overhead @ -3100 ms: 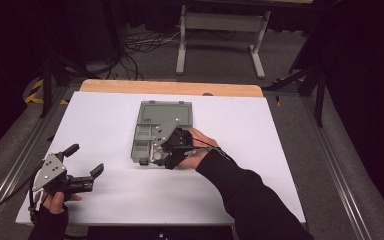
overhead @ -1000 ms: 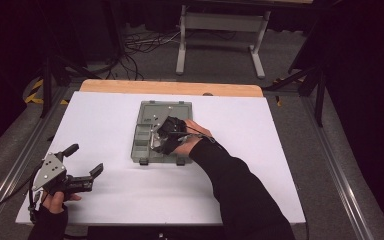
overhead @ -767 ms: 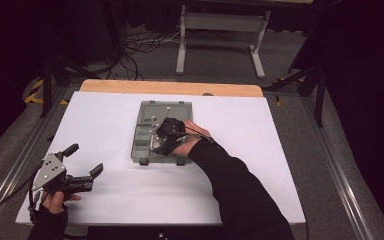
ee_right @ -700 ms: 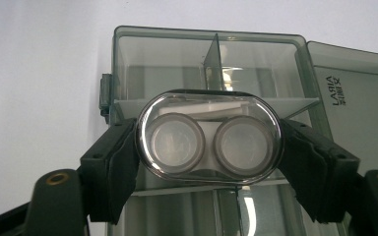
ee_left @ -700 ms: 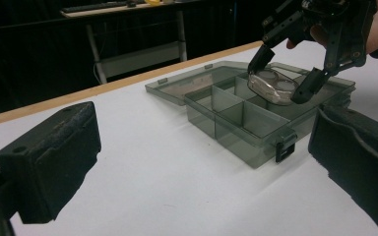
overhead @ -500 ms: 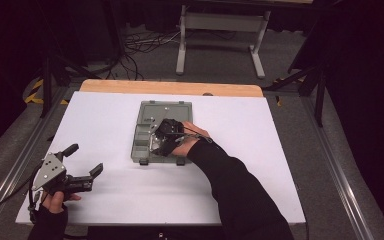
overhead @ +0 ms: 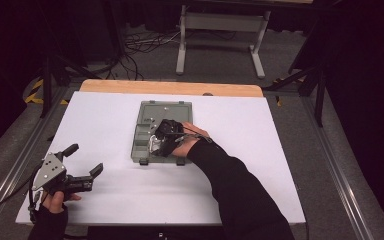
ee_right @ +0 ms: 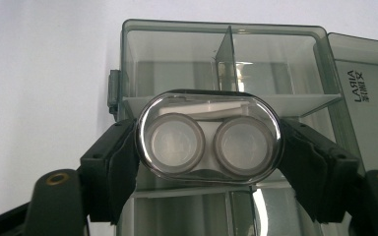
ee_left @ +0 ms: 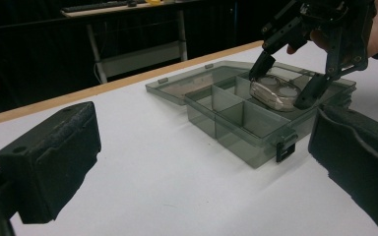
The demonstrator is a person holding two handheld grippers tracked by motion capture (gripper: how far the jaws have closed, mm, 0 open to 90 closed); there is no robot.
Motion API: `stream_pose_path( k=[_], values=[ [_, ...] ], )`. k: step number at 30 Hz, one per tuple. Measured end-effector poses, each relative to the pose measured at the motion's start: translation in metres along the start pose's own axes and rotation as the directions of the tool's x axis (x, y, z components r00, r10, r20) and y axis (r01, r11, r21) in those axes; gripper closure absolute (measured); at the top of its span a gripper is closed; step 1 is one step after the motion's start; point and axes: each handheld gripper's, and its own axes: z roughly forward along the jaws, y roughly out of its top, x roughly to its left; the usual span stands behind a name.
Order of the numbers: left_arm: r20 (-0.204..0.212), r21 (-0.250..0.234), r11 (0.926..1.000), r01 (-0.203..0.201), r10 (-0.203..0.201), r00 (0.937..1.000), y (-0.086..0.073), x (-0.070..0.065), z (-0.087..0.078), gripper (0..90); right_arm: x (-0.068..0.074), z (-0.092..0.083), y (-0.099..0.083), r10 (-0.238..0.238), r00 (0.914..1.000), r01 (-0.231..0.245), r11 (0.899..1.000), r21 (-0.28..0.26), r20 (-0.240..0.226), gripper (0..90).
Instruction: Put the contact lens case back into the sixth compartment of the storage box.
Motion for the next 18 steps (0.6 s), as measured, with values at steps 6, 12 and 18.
stream_pose_path(
  k=[6,12,18],
  values=[
    [0.001,0.001,1.0000,-0.002,0.002,1.0000,0.0002,0.0000,-0.0002,0.3,0.0007,0.0004,-0.0005,0.013,0.9999,-0.013,1.000,0.007,-0.006,26.5],
    [0.000,0.000,1.0000,-0.003,0.003,1.0000,0.0004,-0.0004,-0.0003,0.3,0.0008,0.0018,0.0002,0.010,0.9999,-0.010,1.000,0.008,-0.010,26.5],
    [0.000,-0.001,1.0000,-0.002,0.002,1.0000,0.0005,-0.0001,-0.0004,0.3,0.0003,0.0015,0.0000,0.006,0.9999,-0.006,1.000,-0.005,-0.016,24.8]
  ],
)
